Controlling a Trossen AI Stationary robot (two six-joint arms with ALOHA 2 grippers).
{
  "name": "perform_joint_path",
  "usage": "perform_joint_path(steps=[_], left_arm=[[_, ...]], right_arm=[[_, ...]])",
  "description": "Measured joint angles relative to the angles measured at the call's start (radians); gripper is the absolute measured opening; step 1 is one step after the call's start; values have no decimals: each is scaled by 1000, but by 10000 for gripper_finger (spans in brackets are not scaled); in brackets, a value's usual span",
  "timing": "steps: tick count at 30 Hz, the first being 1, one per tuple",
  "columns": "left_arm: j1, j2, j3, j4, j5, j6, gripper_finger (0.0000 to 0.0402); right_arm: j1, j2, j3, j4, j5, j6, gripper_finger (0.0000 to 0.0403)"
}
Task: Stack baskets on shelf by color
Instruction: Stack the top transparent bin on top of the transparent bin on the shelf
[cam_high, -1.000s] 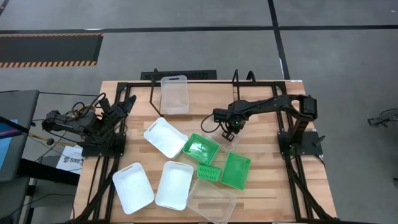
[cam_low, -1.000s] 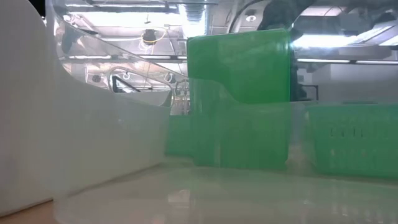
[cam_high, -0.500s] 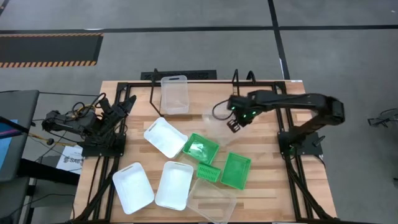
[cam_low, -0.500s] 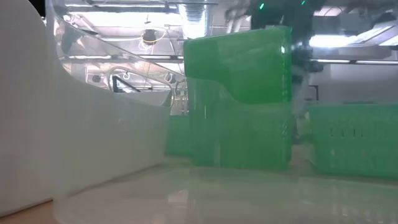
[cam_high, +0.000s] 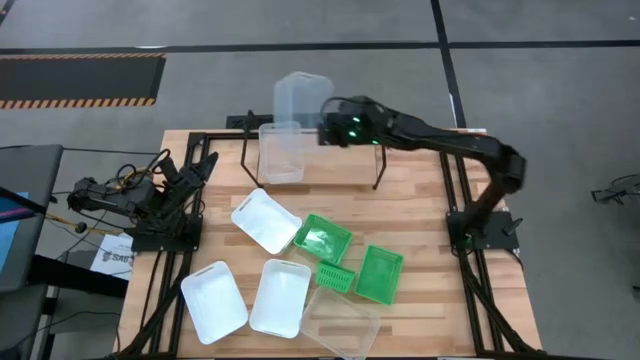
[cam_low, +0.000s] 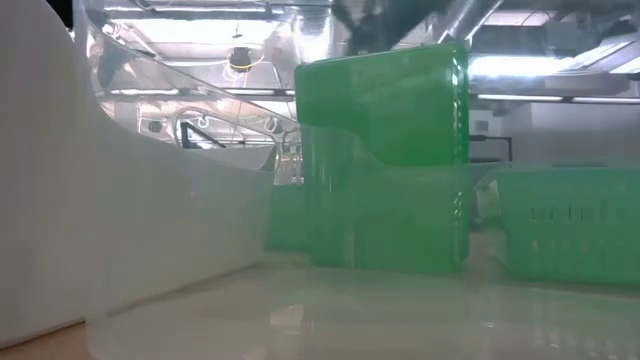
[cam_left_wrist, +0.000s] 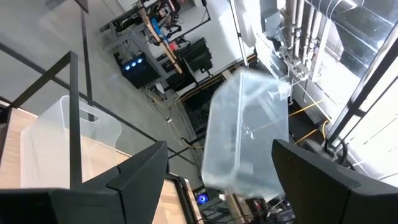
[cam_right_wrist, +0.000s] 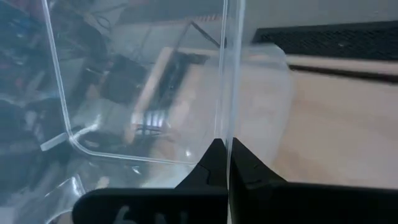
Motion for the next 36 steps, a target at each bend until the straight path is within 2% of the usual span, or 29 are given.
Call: perform_joint_path(steps=[6,13,21,36], left_arm=[[0,0,0,-3,0,0,279],[0,0,0,-3,1,0,279],[0,0,0,-7,5,0,279],[0,0,0,-11,4,0,279]], right_arm=[[-13,231,209,-39,-38,-6,1],[-12,380,344,-154,-54,-2,1],[-7,421,368,-263,-46,1,0],[17,440,366,-279,-29,17,1]])
